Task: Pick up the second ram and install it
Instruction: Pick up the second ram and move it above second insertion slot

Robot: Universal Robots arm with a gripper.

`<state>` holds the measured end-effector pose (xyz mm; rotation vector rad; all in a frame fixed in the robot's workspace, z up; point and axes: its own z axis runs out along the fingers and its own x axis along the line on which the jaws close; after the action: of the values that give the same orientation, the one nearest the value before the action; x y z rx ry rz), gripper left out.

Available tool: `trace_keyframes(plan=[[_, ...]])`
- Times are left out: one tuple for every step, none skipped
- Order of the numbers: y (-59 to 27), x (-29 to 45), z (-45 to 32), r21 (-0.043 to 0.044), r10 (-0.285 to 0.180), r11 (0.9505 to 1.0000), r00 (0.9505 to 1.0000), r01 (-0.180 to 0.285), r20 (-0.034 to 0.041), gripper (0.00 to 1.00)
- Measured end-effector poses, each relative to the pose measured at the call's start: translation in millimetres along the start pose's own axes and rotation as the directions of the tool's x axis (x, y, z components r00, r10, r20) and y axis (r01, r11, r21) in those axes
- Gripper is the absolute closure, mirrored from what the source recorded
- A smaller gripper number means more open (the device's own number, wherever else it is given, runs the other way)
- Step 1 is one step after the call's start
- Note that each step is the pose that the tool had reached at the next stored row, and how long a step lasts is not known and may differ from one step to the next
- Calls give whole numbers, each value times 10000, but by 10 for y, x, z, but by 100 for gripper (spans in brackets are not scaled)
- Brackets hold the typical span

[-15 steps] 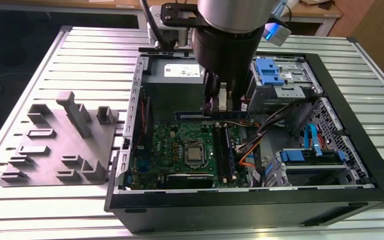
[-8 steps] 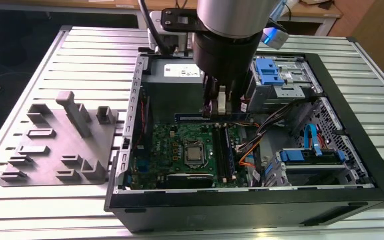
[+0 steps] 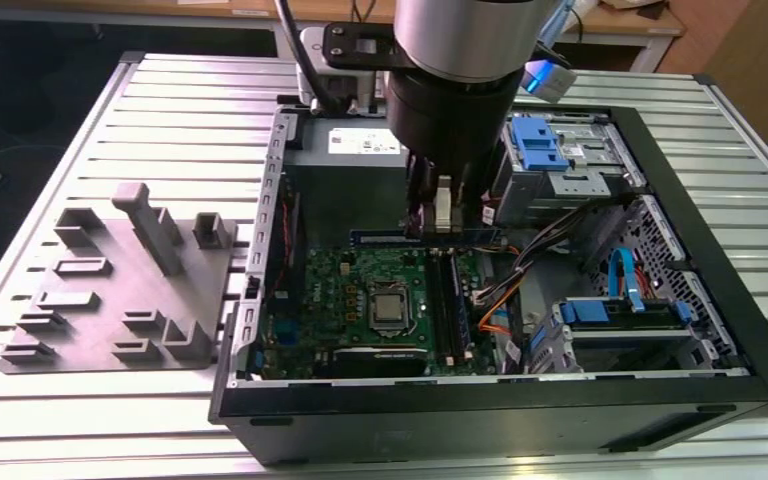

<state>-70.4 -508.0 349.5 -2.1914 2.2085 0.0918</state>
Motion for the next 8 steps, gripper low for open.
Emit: trace_keyframes(plan=[[0, 0, 2, 0, 0, 10000, 10000, 0, 0, 92], [0, 0, 7, 2, -1, 10000, 10000, 1, 6, 92], [0, 0, 13, 2, 0, 10000, 10000, 0, 10, 92], [-1, -2, 18, 1, -1, 10000, 10000, 1, 16, 92], [-1, -6, 24, 1, -1, 10000, 10000, 1, 21, 92], [-1, -11, 30, 0, -1, 10000, 10000, 1, 24, 92], [-1, -17, 37, 0, 0, 10000, 10000, 0, 28, 92], [-1, -23, 45, 0, -1, 10000, 10000, 1, 35, 92]])
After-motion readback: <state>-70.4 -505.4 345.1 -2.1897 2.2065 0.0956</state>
